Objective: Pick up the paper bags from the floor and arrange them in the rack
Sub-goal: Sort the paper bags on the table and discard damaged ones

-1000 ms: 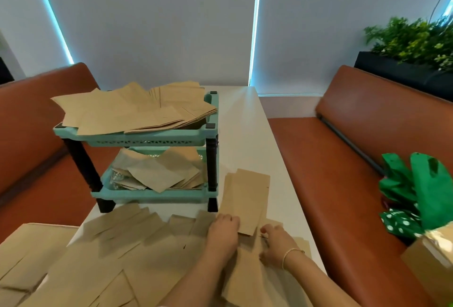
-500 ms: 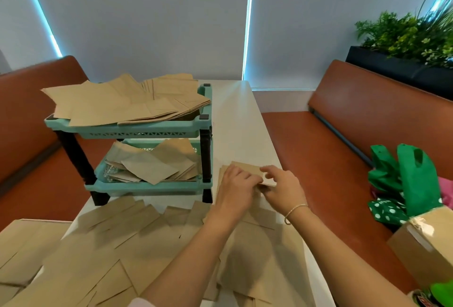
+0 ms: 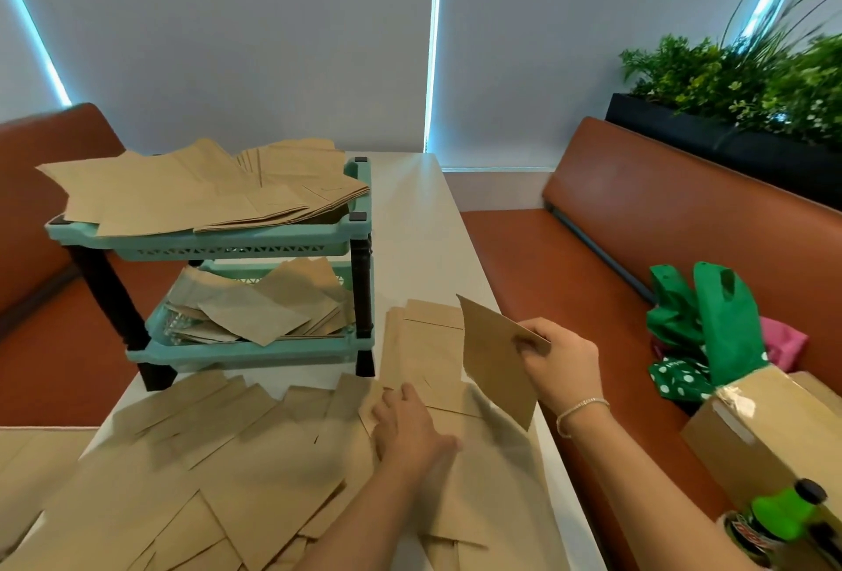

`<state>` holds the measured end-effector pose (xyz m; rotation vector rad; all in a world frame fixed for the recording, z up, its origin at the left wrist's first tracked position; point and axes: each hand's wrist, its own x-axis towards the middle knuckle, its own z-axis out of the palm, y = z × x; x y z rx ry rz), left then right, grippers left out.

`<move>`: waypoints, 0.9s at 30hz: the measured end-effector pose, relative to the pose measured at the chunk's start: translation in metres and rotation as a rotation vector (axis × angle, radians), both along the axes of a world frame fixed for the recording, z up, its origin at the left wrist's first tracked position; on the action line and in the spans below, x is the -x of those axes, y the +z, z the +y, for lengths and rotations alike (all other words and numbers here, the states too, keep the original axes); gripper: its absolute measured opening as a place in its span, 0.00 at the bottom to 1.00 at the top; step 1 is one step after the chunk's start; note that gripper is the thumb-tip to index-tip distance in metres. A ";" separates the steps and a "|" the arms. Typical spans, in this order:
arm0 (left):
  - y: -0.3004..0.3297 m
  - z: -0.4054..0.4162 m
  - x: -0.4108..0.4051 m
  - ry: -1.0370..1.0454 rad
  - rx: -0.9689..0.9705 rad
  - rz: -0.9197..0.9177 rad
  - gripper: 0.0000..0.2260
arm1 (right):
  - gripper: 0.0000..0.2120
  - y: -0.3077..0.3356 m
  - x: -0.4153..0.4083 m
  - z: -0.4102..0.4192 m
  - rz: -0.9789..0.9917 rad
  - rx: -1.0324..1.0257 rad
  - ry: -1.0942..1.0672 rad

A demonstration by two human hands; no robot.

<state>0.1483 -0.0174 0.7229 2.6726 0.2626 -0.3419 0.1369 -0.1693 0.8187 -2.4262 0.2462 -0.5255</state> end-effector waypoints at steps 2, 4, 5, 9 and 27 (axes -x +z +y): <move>0.000 -0.001 -0.004 0.045 0.039 0.027 0.47 | 0.08 0.002 0.005 -0.001 0.000 -0.009 0.000; 0.001 0.000 -0.007 0.071 0.077 0.059 0.48 | 0.08 0.003 0.010 -0.002 0.007 -0.026 0.006; 0.000 0.000 -0.009 0.083 0.097 0.077 0.49 | 0.08 0.004 0.012 -0.003 0.014 -0.034 0.010; 0.000 -0.005 -0.010 0.125 0.157 0.130 0.46 | 0.09 0.006 0.019 -0.010 0.039 -0.080 0.003; 0.090 -0.071 0.020 0.072 0.949 -0.275 0.10 | 0.04 0.043 0.027 -0.103 0.192 -0.203 0.242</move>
